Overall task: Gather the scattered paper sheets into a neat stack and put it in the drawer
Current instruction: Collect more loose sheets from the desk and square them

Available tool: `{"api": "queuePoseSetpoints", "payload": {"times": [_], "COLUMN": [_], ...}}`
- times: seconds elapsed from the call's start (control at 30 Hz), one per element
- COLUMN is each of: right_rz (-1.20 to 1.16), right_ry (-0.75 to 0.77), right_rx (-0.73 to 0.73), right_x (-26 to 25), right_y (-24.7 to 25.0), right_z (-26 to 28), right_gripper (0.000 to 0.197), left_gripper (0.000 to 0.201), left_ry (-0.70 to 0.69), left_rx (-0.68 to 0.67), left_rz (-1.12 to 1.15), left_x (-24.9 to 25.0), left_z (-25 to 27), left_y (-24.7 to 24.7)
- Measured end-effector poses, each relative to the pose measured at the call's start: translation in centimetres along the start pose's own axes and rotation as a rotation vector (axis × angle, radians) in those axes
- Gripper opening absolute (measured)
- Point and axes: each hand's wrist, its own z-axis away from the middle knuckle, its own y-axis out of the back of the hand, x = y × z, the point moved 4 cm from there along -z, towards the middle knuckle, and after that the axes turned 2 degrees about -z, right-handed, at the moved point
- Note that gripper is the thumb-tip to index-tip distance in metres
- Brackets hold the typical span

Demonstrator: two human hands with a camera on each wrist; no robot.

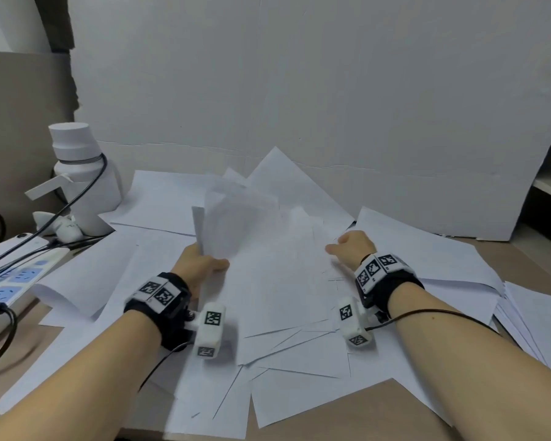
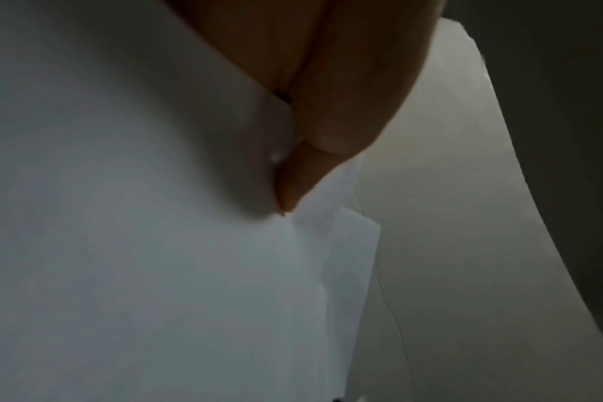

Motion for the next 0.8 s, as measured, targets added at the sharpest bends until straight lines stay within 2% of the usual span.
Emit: {"api": "queuePoseSetpoints", "payload": {"times": [0.07, 0.17, 0.2, 0.23, 0.33, 0.37, 0.43, 0.5, 0.57, 0.6, 0.7, 0.8], "right_rz": [-0.031, -0.217, -0.299, -0.354, -0.38, -0.378, -0.352, -0.248, -0.218, -0.242, -0.294, -0.324], "right_ry": [-0.085, -0.105, -0.096, -0.08, -0.013, 0.009, 0.071, 0.137, 0.181, 0.201, 0.284, 0.341], "right_rx": [0.06, -0.015, -0.05, -0.076, -0.115, -0.126, -0.116, 0.019, 0.176, 0.237, 0.365, 0.295], "right_x": [1.3, 1.9, 1.9, 1.8, 1.5, 1.4, 0.9, 0.5, -0.3, -0.7, -2.3, -4.2], "right_y": [1.2, 1.3, 1.1, 1.1, 1.6, 1.8, 2.2, 3.0, 4.1, 4.7, 6.6, 7.7], "right_z": [-0.7, -1.2, -1.1, -1.1, -0.8, -0.8, -0.6, -0.9, -0.8, -0.7, -0.6, -1.5], "right_gripper": [0.064, 0.082, 0.079, 0.068, 0.017, 0.009, 0.012, 0.015, 0.009, 0.005, 0.007, 0.011], "left_gripper": [0.037, 0.036, 0.035, 0.033, 0.026, 0.025, 0.023, 0.025, 0.059, 0.07, 0.047, 0.054], "left_ry": [-0.022, -0.047, -0.053, -0.063, -0.085, -0.089, -0.094, -0.111, -0.118, -0.11, -0.109, -0.076], "left_rx": [-0.021, -0.043, -0.064, -0.086, -0.152, -0.162, -0.177, -0.199, -0.248, -0.277, -0.323, -0.403], "left_rz": [0.091, 0.179, 0.196, 0.208, 0.216, 0.223, 0.249, 0.281, 0.257, 0.227, 0.172, 0.117], "left_x": [-0.2, -0.5, -0.3, -0.1, 0.4, 0.6, 0.6, 0.7, 0.7, 0.7, 1.2, 1.8], "left_z": [0.4, 0.6, 0.8, 1.0, 1.3, 1.4, 1.4, 1.5, 1.4, 1.4, 1.7, 2.1], "left_y": [1.3, 2.8, 3.0, 3.2, 3.4, 3.4, 3.4, 3.2, 3.0, 2.7, 2.4, 2.2]}}
